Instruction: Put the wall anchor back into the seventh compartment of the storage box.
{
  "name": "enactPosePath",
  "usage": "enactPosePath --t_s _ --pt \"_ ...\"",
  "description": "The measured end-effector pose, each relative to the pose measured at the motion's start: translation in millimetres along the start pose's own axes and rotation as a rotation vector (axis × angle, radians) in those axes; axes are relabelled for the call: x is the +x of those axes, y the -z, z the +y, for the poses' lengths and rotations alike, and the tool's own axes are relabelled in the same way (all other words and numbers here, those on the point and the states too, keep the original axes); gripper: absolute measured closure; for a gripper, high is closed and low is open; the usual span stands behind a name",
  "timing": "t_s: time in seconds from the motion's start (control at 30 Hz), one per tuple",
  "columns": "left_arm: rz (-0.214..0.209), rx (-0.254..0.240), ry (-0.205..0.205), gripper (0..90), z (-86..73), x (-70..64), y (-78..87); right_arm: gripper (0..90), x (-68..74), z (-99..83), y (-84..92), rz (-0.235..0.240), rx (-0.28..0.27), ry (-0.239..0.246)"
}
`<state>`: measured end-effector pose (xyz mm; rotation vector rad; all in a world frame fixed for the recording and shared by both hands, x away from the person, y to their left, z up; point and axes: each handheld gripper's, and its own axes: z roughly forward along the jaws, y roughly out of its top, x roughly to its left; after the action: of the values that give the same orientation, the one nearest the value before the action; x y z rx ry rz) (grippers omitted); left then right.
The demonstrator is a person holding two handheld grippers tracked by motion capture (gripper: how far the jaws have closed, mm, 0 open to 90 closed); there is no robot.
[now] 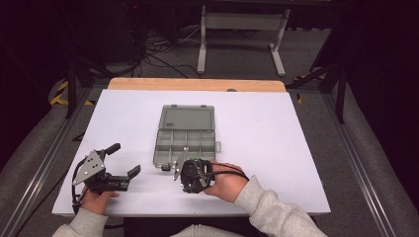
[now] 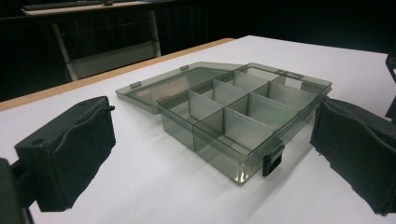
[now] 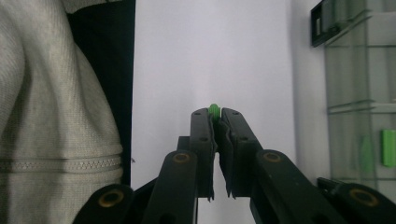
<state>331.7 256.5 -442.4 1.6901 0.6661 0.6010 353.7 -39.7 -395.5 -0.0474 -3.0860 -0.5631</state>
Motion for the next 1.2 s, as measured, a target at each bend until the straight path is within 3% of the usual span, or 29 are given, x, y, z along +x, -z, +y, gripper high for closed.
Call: enactPosePath --t_s 0.23,0.7,1.2 --pt "0.0 0.0 0.001 0.4 0.0 -0.1 0.0 83.6 -9.6 2.8 16.2 -0.014 -0.021 -0.036" --pt "0.002 -0.001 -0.003 0.4 0.0 0.5 0.0 83.6 -32.0 8.9 32.7 -0.059 -0.02 -0.041" --pt "-0.001 0.003 0.001 0.4 -0.2 0.3 -0.1 83.6 -59.3 6.8 37.1 -0.103 -0.038 -0.088"
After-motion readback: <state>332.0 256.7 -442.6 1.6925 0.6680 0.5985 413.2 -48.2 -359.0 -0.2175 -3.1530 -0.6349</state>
